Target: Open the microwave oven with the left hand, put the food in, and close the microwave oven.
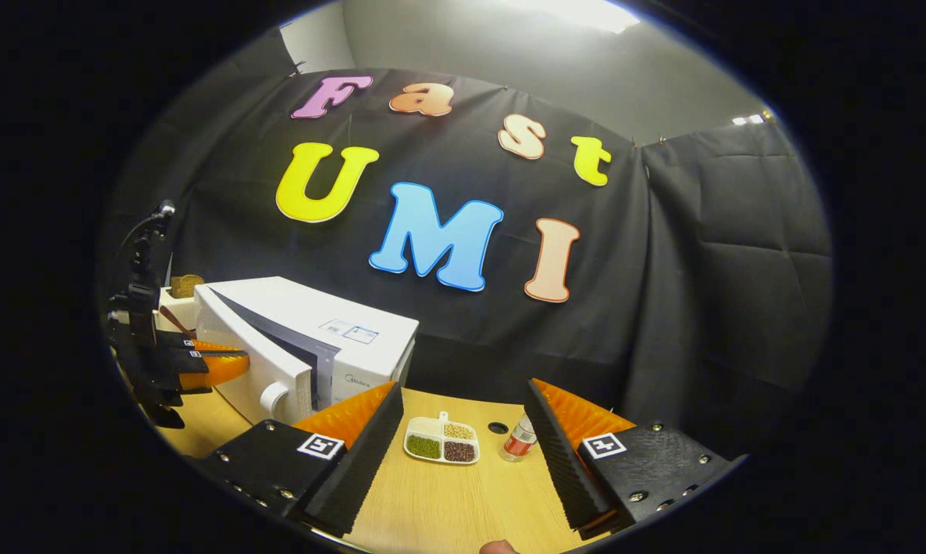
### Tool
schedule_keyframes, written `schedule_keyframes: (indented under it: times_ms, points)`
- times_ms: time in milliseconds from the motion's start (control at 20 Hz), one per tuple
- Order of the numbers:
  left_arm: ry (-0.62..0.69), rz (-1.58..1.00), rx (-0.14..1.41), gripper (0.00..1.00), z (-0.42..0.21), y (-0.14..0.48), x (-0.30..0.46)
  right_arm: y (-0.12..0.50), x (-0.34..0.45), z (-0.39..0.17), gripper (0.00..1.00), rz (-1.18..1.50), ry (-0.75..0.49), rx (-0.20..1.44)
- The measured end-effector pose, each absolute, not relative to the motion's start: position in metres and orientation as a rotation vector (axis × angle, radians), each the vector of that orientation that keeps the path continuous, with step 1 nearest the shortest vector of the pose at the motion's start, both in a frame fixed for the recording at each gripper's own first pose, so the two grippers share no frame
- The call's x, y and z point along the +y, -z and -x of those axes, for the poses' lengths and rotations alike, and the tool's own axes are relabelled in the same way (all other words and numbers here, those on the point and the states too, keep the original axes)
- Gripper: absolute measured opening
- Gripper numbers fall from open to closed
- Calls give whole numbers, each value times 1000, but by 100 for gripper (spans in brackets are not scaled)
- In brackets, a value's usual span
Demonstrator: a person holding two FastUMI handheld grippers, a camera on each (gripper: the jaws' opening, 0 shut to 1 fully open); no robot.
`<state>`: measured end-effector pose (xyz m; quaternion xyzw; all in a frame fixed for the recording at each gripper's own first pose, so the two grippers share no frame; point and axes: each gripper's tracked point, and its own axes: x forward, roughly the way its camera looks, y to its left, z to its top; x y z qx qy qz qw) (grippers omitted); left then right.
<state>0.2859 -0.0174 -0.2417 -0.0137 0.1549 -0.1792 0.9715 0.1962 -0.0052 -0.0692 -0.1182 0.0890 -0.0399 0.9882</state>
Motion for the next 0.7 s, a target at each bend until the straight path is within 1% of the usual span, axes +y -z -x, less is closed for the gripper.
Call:
schedule_keyframes:
  times_ms: [450, 700]
  points:
    - [317, 33, 316, 7, -321, 244, -23, 70, -29, -188, 97, 224, 108, 192]
    - [286, 43, 315, 7, -325, 245, -23, 56, -48, -173, 97, 218, 131, 162]
